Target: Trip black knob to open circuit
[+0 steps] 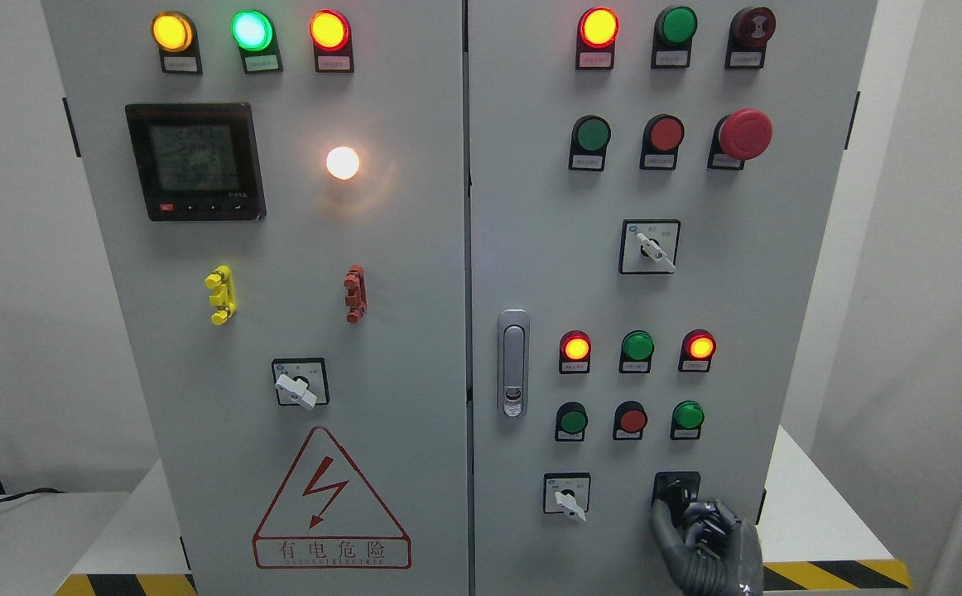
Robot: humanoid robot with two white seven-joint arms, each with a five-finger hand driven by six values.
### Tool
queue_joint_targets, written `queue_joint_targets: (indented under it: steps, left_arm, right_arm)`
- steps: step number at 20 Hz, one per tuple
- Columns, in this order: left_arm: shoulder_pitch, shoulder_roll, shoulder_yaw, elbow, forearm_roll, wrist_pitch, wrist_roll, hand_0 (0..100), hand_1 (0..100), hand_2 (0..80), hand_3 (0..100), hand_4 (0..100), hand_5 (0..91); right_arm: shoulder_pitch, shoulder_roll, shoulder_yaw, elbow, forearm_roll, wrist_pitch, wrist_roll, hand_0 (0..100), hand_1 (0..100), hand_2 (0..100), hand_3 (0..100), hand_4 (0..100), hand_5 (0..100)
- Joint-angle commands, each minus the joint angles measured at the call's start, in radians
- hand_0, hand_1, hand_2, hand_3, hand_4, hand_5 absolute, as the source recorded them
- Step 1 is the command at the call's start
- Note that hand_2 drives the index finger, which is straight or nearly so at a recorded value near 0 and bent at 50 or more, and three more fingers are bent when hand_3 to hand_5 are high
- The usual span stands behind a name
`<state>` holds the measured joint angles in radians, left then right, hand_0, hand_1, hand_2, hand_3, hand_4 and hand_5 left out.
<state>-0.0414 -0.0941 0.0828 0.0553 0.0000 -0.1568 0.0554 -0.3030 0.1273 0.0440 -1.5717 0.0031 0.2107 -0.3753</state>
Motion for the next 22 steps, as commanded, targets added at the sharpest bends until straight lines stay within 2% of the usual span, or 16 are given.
queue_joint_targets:
  steps: [1, 7, 12, 22]
  left_arm:
    - [0.0, -0.001, 0.0, 0.0, -0.031, 0.0, 0.0, 12, 39, 0.0, 0, 0, 0.0]
    - [0.0, -0.001, 0.0, 0.0, -0.031, 0.0, 0.0, 12, 39, 0.0, 0, 0, 0.0]
    - [0.0, 0.0, 0.0, 0.0, -0.031, 0.0, 0.0, 12, 39, 0.0, 0, 0, 0.0]
    - [0.0, 0.0, 0.0, 0.001, -0.031, 0.0, 0.0, 12, 39, 0.0, 0, 0, 0.0]
  right_arm:
    - [-0.001, 0.0, 0.0, -0.001, -0.012, -0.001, 0.035, 43, 87, 63, 100, 93, 99]
    - [-0.001, 0.0, 0.002, -0.001, -0.012, -0.001, 0.039, 43, 87, 63, 100, 93, 99]
    - [-0.001, 0.0, 0.002, -0.001, -0.012, -0.001, 0.062, 43, 88, 63, 100, 93, 99]
    - [-0.001, 0.0, 0.004, -0.001, -0.012, -0.001, 0.064, 44, 88, 63, 100, 93, 99]
